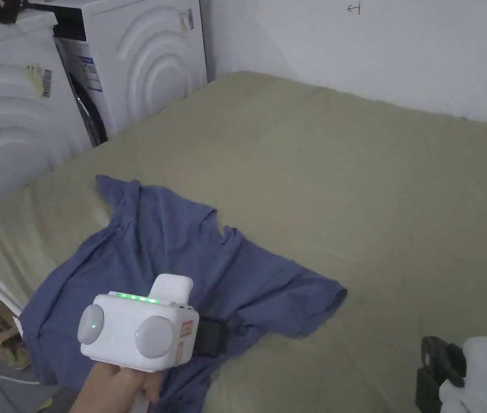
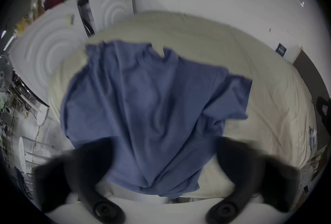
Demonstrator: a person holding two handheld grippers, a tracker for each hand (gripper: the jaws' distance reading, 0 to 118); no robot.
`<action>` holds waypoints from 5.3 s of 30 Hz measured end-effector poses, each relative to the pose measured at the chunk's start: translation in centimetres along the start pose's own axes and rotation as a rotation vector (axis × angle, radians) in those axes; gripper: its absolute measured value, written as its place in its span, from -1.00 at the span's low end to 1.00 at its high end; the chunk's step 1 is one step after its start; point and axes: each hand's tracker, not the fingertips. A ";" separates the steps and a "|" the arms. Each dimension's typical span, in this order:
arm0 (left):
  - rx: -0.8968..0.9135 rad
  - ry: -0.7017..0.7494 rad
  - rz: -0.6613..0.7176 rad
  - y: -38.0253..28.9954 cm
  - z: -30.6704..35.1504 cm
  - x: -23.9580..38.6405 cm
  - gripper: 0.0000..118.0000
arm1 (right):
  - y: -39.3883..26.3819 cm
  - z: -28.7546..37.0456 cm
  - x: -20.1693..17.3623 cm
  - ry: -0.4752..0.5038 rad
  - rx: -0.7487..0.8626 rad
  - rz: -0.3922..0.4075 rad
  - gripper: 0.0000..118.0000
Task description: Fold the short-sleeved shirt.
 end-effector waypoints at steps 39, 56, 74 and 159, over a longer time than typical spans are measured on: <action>0.145 -0.497 -0.351 9.6 6.9 34.9 -0.92 | -7.6 16.1 15.8 -0.373 0.019 -0.267 -0.99; 0.007 -0.718 -0.672 1.2 7.0 60.0 -0.92 | -11.3 18.4 22.2 -0.511 -0.025 -0.405 -0.99; -0.007 -0.578 -0.515 -3.0 3.9 46.8 0.94 | -9.9 16.9 20.0 -0.439 -0.030 -0.362 -0.99; -0.035 -0.310 -0.333 1.8 -1.4 22.7 -0.92 | -0.3 -7.8 40.2 -0.346 -0.379 -0.299 0.00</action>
